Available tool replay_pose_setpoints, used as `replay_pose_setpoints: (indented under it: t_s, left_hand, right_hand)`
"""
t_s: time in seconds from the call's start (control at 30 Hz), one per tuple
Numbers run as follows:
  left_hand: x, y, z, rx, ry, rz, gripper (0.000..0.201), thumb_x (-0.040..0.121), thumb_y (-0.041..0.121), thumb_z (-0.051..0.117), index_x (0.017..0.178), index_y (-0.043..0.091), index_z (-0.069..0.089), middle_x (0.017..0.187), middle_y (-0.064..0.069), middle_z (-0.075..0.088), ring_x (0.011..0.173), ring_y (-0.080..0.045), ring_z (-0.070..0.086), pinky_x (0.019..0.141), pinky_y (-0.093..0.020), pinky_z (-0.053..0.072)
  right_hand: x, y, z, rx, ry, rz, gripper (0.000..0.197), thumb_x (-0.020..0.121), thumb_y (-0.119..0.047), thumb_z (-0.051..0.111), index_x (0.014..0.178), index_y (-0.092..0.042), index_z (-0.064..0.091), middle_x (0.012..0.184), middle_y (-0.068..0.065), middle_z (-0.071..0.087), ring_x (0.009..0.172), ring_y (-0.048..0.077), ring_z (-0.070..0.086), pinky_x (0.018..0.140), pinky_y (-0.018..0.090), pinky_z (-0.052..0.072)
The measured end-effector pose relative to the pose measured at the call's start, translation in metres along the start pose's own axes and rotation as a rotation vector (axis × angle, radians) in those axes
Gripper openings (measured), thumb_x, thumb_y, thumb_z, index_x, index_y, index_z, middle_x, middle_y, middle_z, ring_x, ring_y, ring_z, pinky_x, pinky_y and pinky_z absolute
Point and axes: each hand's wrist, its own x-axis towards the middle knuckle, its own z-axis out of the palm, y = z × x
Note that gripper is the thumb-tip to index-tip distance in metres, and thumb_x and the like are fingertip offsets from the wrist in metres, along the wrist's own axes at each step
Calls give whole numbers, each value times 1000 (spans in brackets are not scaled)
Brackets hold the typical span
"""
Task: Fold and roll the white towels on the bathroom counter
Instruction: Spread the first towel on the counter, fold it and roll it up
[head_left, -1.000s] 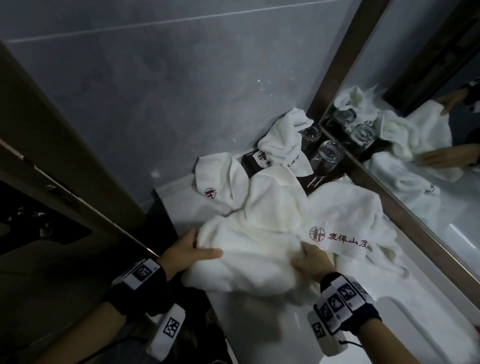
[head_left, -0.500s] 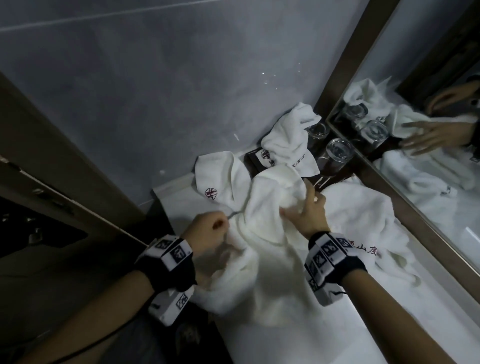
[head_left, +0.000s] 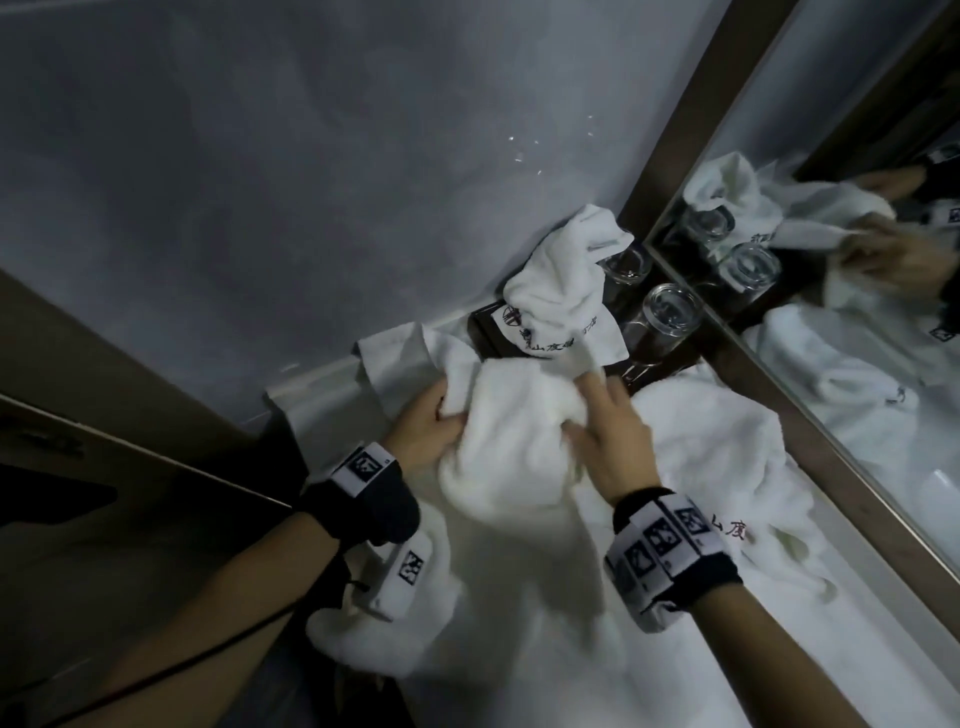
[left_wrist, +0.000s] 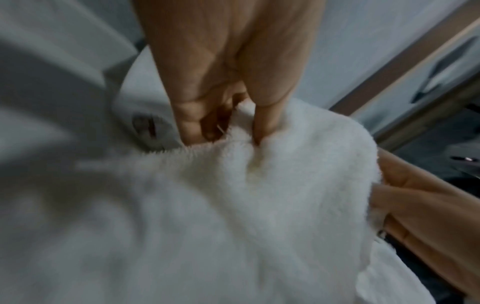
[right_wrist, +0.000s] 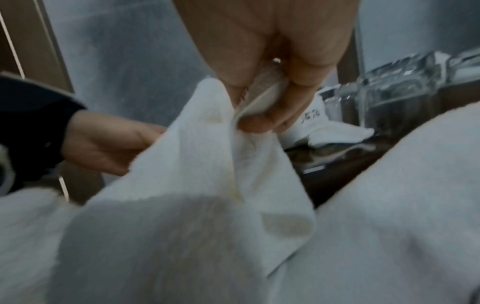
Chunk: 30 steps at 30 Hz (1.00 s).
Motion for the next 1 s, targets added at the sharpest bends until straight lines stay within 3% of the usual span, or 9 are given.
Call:
replay_pose_setpoints:
  t_s: [0.1, 0.2, 0.3, 0.37, 0.47, 0.53, 0.7, 0.87, 1.0]
  left_hand:
    - [-3, 10, -36, 207, 314, 186, 17, 86, -2, 56, 103, -4, 57, 95, -22, 60, 82, -14, 57, 67, -14, 38]
    - [-3, 7, -73, 260, 544, 204, 26, 85, -1, 57, 110, -5, 55, 105, -15, 60, 92, -22, 53, 71, -11, 33]
    - [-11, -9, -82, 58, 440, 46, 45, 82, -3, 60, 123, -2, 42, 110, -10, 55, 97, -19, 53, 76, -22, 42]
    - [-23, -28, -76, 154, 359, -42, 56, 78, -3, 65, 127, -3, 38, 111, -17, 55, 102, -28, 55, 82, -35, 46]
    - [-51, -59, -64, 377, 235, -201, 67, 77, 3, 69, 132, -3, 31, 131, -28, 39, 119, -39, 43, 101, -45, 39]
    - [-76, -74, -53, 446, 168, -275, 70, 78, 14, 71, 132, -2, 30, 136, -28, 30, 126, -38, 34, 107, -42, 33]
    - [-119, -83, -30, 453, 174, -378, 106, 60, 76, 53, 133, 2, 33, 136, -26, 27, 126, -40, 37, 106, -35, 33]
    - [-151, -100, -18, 278, -140, -303, 115, 68, 23, 81, 144, 8, -4, 148, -8, 20, 137, -24, 24, 109, -29, 26]
    - [-171, -106, -13, 256, -115, -261, 110, 67, 17, 81, 143, 14, 1, 141, -7, 34, 128, -21, 37, 99, -25, 31]
  right_hand:
    - [13, 4, -22, 83, 271, -6, 35, 78, 1, 58, 112, -5, 49, 107, 9, 44, 77, 8, 35, 67, 21, 30]
    - [26, 7, -30, 196, 371, -16, 35, 75, 7, 56, 108, -1, 46, 114, 20, 46, 80, 4, 33, 64, 3, 29]
    - [26, 11, -17, 404, 287, -34, 51, 81, 2, 59, 125, -8, 35, 128, 16, 45, 98, 28, 54, 72, 6, 42]
    - [15, 11, -5, 520, 202, -7, 73, 81, -1, 63, 139, -16, 21, 142, 12, 34, 119, 29, 49, 84, 20, 51]
    - [-11, 18, 12, 564, 160, 102, 100, 77, -4, 72, 147, -20, 2, 149, 5, 22, 132, 25, 37, 106, 36, 41]
    - [-34, 24, 22, 537, 117, 234, 109, 75, -11, 76, 147, -21, -4, 150, 15, 26, 131, 29, 39, 109, 43, 37]
    - [-87, 39, 45, 156, -155, 451, 84, 71, -46, 74, 131, 0, 37, 134, 22, 39, 119, 36, 43, 97, 38, 39]
    - [-118, 30, 59, -137, -367, 402, 96, 59, -36, 81, 133, -2, 31, 134, 14, 33, 122, 31, 34, 102, 34, 32]
    - [-130, 20, 56, -123, -353, 331, 59, 81, -25, 65, 129, -6, 38, 121, 16, 55, 116, 34, 50, 94, 38, 35]
